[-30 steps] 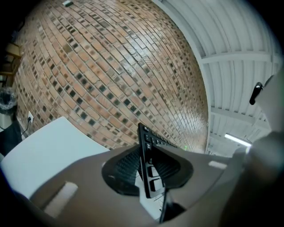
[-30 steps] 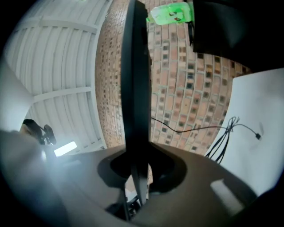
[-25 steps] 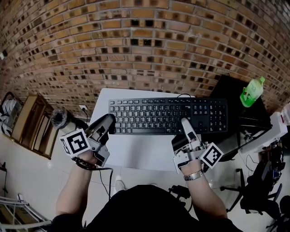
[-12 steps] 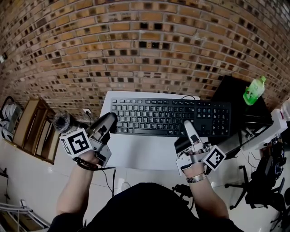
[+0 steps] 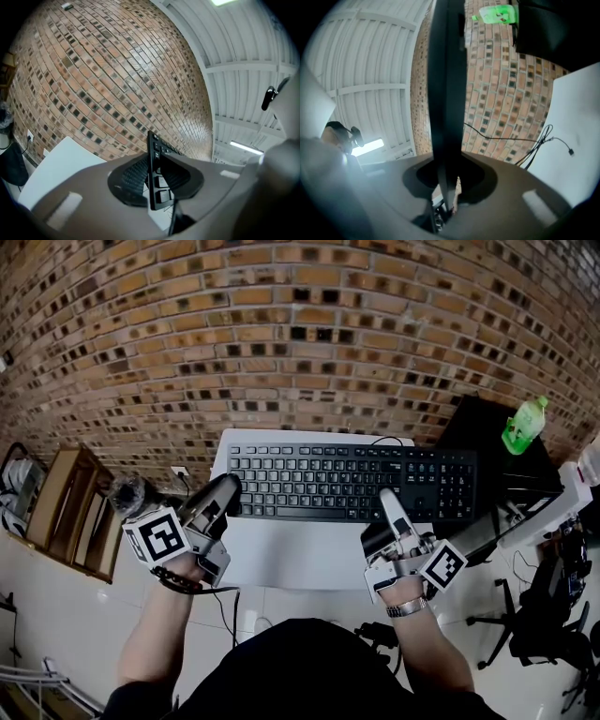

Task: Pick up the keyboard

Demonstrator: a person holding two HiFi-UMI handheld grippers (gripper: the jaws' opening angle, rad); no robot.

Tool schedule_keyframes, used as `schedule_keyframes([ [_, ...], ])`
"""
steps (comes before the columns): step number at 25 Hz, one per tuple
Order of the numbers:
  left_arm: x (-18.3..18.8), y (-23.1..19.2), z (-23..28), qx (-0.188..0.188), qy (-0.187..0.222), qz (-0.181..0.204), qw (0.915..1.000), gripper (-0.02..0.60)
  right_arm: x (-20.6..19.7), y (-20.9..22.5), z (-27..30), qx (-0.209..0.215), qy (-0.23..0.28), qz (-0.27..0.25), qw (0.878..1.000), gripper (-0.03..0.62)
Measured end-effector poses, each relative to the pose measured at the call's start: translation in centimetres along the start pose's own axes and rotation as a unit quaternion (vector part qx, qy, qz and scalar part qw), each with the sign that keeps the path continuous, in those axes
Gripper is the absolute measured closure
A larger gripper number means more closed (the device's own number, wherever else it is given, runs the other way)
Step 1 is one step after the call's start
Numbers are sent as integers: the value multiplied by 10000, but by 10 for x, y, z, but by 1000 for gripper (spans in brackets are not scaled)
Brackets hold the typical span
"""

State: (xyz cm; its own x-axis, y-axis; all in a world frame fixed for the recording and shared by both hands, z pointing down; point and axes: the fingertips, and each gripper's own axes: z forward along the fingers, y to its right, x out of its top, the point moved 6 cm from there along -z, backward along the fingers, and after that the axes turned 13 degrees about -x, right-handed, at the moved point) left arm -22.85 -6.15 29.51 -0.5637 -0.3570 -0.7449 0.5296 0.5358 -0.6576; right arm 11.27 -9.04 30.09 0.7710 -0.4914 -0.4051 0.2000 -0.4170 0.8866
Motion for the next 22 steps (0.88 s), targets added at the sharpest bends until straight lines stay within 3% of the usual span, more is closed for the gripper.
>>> schedule_keyframes([
  [22,0,-5,-2,-32,-12,-32,10000,495,-2,-2,2,46,25,-188,9998,528],
])
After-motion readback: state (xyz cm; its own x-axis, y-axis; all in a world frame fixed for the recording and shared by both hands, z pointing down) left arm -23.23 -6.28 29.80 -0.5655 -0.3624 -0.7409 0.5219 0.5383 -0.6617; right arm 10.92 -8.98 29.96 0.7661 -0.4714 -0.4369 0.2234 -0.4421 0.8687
